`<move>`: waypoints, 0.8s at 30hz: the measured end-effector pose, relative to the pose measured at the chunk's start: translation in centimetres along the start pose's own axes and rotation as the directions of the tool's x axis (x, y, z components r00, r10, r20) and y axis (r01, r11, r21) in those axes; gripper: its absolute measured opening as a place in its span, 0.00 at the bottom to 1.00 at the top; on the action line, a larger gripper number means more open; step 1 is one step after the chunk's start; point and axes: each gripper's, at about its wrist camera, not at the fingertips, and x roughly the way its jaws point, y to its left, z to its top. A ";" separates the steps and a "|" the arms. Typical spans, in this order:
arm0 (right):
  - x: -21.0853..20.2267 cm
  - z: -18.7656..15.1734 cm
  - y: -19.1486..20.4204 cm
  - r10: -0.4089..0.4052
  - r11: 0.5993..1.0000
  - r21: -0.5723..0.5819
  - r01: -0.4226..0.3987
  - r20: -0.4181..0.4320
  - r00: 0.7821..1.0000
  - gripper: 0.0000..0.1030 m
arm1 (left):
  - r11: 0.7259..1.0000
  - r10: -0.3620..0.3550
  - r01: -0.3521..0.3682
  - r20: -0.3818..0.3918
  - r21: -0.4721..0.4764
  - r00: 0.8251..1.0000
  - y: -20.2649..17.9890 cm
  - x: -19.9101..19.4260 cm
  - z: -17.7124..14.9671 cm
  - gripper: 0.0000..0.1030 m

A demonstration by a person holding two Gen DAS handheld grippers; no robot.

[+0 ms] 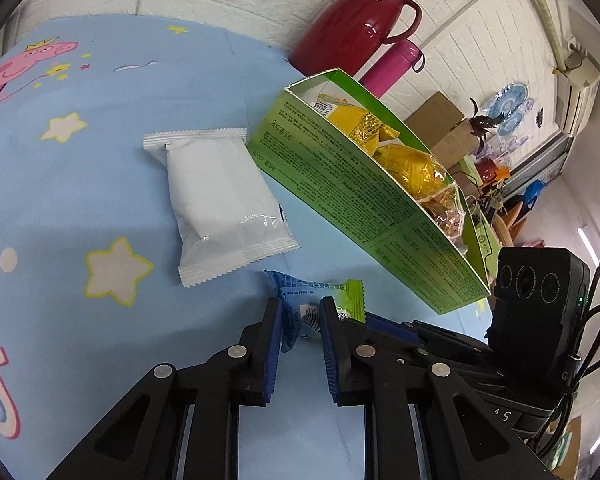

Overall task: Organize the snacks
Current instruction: 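Grasp the blue-green packet with both tools together, then carry the blue-green packet into the green box and open both tools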

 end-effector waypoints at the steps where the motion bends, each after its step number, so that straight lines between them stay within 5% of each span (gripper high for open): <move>1: -0.5 -0.1 0.2 0.000 1.000 -0.007 0.000 0.010 1.000 0.20 | 1.000 -0.006 0.006 0.003 0.002 1.000 -0.4 -0.2 -0.1 0.18; 12: -8.2 -0.5 0.9 -0.019 0.997 -0.068 0.032 0.174 0.985 0.20 | 0.993 -0.044 0.037 0.063 0.112 0.997 -8.1 -2.2 0.6 0.18; 24: -15.6 0.1 -4.3 -0.081 0.996 0.004 0.085 0.328 0.941 0.20 | 0.970 -0.120 0.110 0.031 0.217 0.992 -16.6 2.3 2.8 0.18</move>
